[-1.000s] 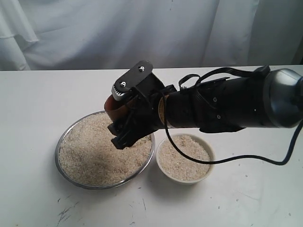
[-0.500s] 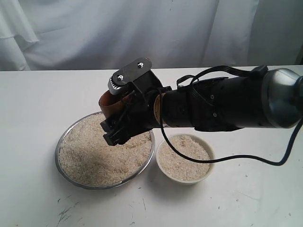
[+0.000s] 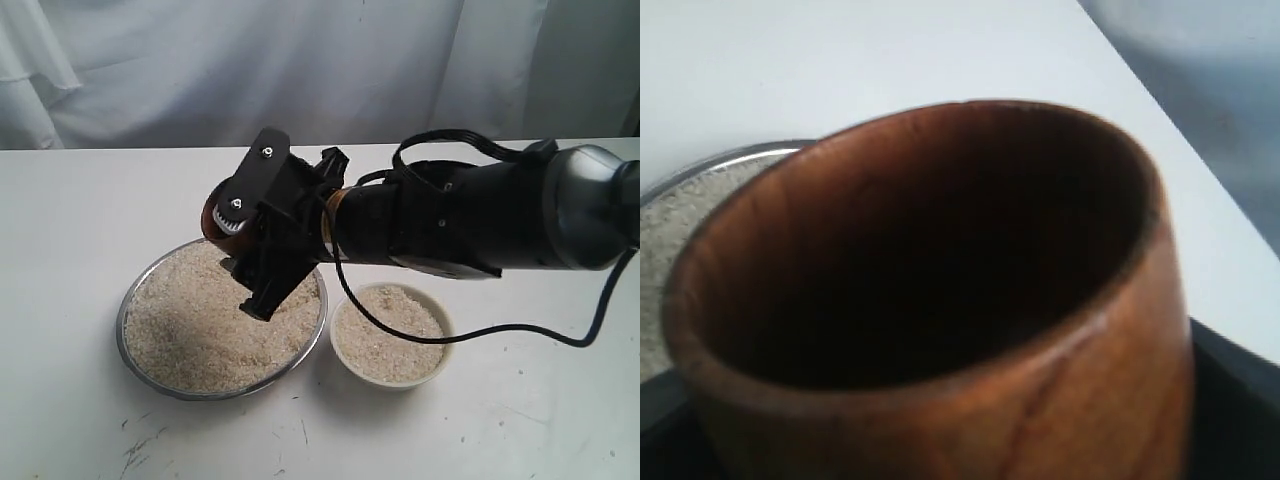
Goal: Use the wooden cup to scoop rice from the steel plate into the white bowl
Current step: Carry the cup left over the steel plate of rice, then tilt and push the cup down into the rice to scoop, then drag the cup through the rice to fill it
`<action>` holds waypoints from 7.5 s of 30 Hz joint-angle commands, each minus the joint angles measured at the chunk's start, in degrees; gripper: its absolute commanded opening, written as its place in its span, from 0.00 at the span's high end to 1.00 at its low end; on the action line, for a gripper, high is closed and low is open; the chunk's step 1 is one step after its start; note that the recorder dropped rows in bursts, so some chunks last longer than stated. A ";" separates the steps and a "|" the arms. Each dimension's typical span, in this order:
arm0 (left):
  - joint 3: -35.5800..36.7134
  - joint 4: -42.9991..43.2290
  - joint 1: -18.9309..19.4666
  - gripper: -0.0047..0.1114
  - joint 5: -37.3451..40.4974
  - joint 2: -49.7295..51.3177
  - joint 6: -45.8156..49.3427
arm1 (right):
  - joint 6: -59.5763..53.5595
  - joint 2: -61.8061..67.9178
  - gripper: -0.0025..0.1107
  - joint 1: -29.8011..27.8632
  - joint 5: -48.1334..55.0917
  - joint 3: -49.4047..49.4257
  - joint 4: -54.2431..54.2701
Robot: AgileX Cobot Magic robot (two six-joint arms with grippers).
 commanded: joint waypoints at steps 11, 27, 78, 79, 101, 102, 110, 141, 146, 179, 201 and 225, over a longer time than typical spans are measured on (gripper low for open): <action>0.28 0.03 -0.16 0.96 -0.37 -0.24 -0.01 | -35.23 7.97 0.98 3.09 31.67 -19.61 19.44; 0.28 0.03 -0.16 0.96 -0.37 -0.24 -0.01 | -46.70 17.91 0.98 7.08 50.79 -33.87 5.60; 0.28 0.03 -0.16 0.96 -0.37 -0.24 -0.01 | -48.76 30.17 0.98 9.32 54.17 -36.85 -31.98; 0.28 0.03 -0.16 0.96 -0.37 -0.24 -0.01 | -48.76 30.26 0.98 9.58 54.14 -36.85 -31.98; 0.28 0.03 -0.16 0.96 -0.37 -0.24 -0.01 | -48.76 34.49 0.98 14.16 55.36 -36.74 -30.83; 0.28 0.03 -0.16 0.96 -0.37 -0.24 -0.01 | -48.76 34.49 0.98 14.47 55.36 -36.74 -30.31; 0.28 0.03 -0.16 0.96 -0.37 -0.24 -0.01 | -48.76 34.49 0.98 17.06 56.34 -36.74 -28.57; 0.28 0.03 -0.16 0.96 -0.37 -0.24 -0.01 | -46.50 32.22 0.98 13.75 51.01 -36.87 -18.70; 0.28 0.03 -0.16 0.96 -0.37 -0.24 -0.01 | -46.60 32.22 0.98 14.64 49.58 -36.87 -17.05; 0.28 0.03 -0.16 0.96 -0.37 -0.24 -0.01 | -46.39 29.33 0.98 13.52 41.53 -36.87 -1.22; 0.28 0.03 -0.16 0.96 -0.37 -0.24 -0.01 | -43.63 29.23 0.98 12.21 39.92 -36.87 4.13; 0.28 0.03 -0.16 0.96 -0.37 -0.24 -0.01 | -46.83 26.96 0.98 8.35 36.54 -36.87 22.14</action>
